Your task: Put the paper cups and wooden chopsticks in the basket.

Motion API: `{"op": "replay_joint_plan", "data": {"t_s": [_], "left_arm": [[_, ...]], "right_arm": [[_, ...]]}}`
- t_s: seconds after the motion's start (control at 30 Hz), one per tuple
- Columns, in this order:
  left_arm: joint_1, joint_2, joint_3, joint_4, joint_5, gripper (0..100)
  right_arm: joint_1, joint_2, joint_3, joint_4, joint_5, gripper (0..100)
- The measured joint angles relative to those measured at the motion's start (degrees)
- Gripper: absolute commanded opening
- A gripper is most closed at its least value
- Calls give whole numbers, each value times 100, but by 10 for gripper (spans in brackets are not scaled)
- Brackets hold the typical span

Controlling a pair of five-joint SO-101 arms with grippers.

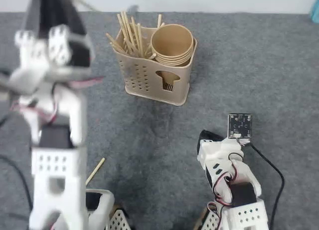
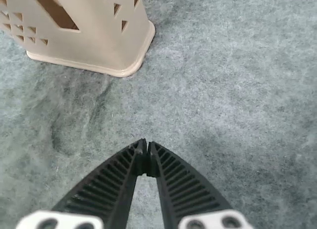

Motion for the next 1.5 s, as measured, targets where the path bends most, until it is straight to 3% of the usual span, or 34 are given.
{"op": "replay_joint_plan", "data": {"t_s": [0.3, 0.5, 0.73, 1.07, 1.33, 1.5], "left_arm": [[158, 1996, -589, 0, 9, 12], [185, 2198, -79, 0, 35, 24], [97, 2207, 149, 299, 9, 309], [149, 1090, -1081, 3560, 9, 326], [-536, 466, -2277, 6752, -35, 326], [-923, 756, -2690, 9125, -914, 326]], "right_arm": [[0, 0, 0, 0, 44, 8], [0, 0, 0, 0, 44, 8], [0, 0, 0, 0, 44, 8], [0, 0, 0, 0, 44, 8], [0, 0, 0, 0, 44, 8], [0, 0, 0, 0, 44, 8]]}}
